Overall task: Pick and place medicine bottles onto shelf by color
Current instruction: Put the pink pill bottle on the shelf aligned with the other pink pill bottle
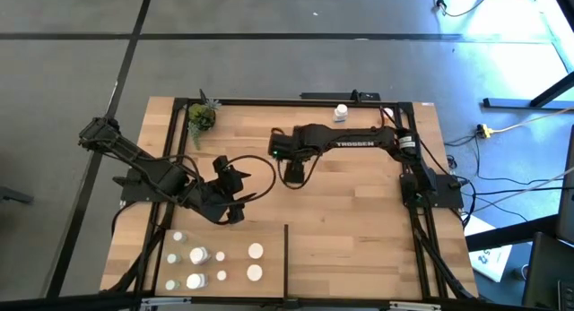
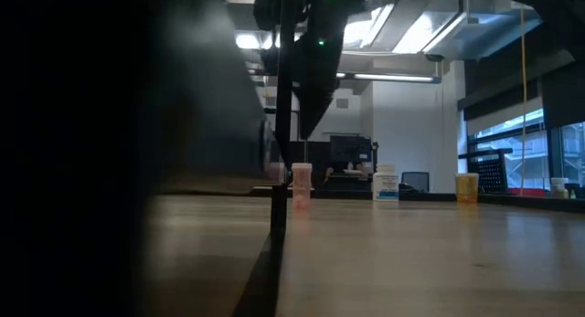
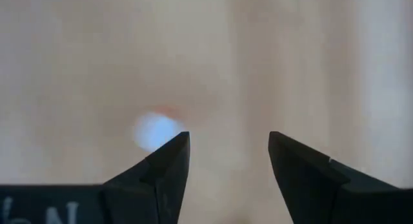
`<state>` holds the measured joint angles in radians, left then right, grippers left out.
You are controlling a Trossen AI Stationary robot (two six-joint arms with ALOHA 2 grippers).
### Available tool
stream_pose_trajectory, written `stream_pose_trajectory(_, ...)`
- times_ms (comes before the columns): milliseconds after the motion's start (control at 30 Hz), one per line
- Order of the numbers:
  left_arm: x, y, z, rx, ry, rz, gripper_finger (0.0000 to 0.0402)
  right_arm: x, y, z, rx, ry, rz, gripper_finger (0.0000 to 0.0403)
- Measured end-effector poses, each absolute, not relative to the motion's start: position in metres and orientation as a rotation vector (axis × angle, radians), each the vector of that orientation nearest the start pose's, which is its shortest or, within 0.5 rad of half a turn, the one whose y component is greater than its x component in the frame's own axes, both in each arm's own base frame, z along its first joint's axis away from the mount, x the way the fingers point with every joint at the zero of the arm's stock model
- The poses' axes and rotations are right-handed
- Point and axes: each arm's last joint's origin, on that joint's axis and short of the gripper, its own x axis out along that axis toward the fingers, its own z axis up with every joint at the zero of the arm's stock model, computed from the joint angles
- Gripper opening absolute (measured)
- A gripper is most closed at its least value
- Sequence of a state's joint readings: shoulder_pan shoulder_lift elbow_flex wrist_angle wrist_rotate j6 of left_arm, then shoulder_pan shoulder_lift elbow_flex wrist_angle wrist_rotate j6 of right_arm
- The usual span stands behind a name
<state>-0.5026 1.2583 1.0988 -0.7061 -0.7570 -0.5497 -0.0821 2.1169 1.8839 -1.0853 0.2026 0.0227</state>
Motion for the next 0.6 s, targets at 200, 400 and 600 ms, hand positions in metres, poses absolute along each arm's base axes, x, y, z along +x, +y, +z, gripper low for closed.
stream_pose_trajectory(200, 0.221, -0.097, 0.302, -0.048, 0.661, 0.467, 0.0257, 0.410, -0.038, 0.266, -0.160, 1.343, -0.389, 0.0212)
stream_pose_trajectory(400, 0.222, -0.087, 0.300, -0.063, 0.696, 0.514, 0.0257, 0.382, -0.028, 0.298, -0.195, 1.358, -0.477, 0.0212)
stream_pose_trajectory(600, 0.228, -0.072, 0.299, -0.096, 0.723, 0.545, 0.0257, 0.350, -0.015, 0.321, -0.232, 1.296, -0.622, 0.0212)
